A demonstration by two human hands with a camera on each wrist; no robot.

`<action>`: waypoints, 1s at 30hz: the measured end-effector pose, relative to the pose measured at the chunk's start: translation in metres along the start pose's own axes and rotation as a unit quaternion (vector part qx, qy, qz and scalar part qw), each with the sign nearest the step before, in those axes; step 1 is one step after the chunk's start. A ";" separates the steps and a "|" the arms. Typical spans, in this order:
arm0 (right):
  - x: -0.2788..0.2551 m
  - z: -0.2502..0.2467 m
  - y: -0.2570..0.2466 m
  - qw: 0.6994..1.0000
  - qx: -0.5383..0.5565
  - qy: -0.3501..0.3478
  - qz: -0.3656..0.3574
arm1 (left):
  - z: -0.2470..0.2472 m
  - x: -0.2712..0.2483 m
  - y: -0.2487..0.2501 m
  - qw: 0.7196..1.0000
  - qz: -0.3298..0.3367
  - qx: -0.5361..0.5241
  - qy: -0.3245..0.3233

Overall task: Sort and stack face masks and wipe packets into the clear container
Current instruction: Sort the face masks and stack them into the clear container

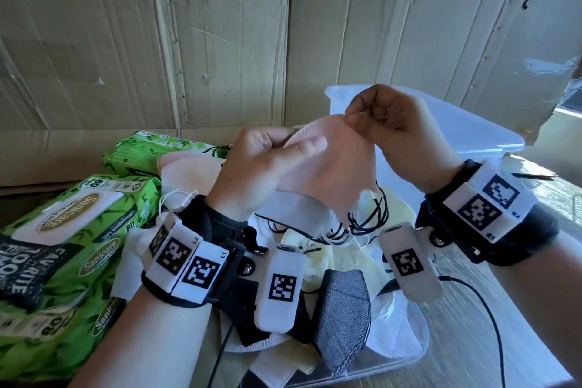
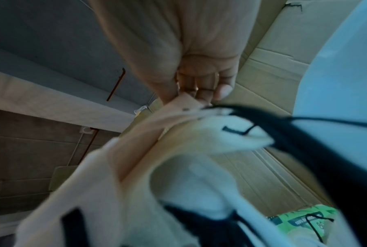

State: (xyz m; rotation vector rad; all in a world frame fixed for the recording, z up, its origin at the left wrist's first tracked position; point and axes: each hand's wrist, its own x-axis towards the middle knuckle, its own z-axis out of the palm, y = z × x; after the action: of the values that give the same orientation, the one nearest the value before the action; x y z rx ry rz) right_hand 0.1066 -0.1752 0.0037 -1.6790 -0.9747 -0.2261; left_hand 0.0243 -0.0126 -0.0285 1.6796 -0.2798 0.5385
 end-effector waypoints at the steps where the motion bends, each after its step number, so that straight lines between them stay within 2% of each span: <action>1: 0.000 0.000 0.001 1.000 -0.014 0.010 0.003 | 0.001 0.001 0.000 1.000 -0.009 -0.007 -0.002; 4: -0.003 0.000 0.008 0.996 -0.075 0.037 0.026 | 0.001 0.003 -0.004 1.000 -0.003 -0.011 0.000; 6: -0.006 0.000 0.013 0.993 -0.099 0.029 0.060 | 0.000 0.003 -0.005 1.000 0.007 0.008 0.003; 9: -0.010 0.002 0.013 0.993 -0.067 0.003 0.093 | 0.000 0.004 -0.005 0.999 0.014 0.036 0.018; 10: -0.012 0.003 0.013 0.995 -0.061 0.013 0.082 | 0.001 0.004 -0.005 0.998 0.026 0.048 0.019; 13: -0.016 0.001 0.016 0.990 -0.084 0.099 0.052 | 0.000 0.005 -0.006 0.998 0.030 0.040 0.041; 15: -0.019 0.003 0.015 0.989 -0.074 0.123 0.036 | 0.000 0.004 -0.007 0.998 0.029 0.033 0.051; 18: -0.025 0.008 0.008 0.998 -0.018 0.061 0.024 | -0.001 0.004 -0.008 0.998 0.025 0.035 0.054; 21: -0.021 0.006 0.012 0.997 -0.031 0.028 0.061 | 0.000 0.005 -0.012 0.998 0.002 0.050 0.038; 24: -0.013 -0.004 0.023 0.987 -0.052 0.101 0.113 | 0.002 0.005 -0.015 0.995 -0.023 0.090 0.022; 27: -0.009 -0.014 0.024 0.968 -0.074 0.211 0.110 | 0.001 0.006 -0.017 0.992 -0.030 0.119 0.035; 28: -0.009 -0.015 0.021 0.967 -0.073 0.226 0.096 | 0.001 0.006 -0.016 0.992 -0.037 0.113 0.040; 30: -0.014 -0.008 0.013 0.978 -0.081 0.183 0.057 | 0.002 0.006 -0.013 0.993 -0.056 0.092 0.055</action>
State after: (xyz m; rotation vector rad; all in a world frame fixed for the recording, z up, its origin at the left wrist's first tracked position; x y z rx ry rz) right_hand 0.1091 -0.1892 -0.0118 -1.7553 -0.5946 -0.5308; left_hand 0.0359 -0.0116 -0.0374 1.8237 -0.0574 0.5849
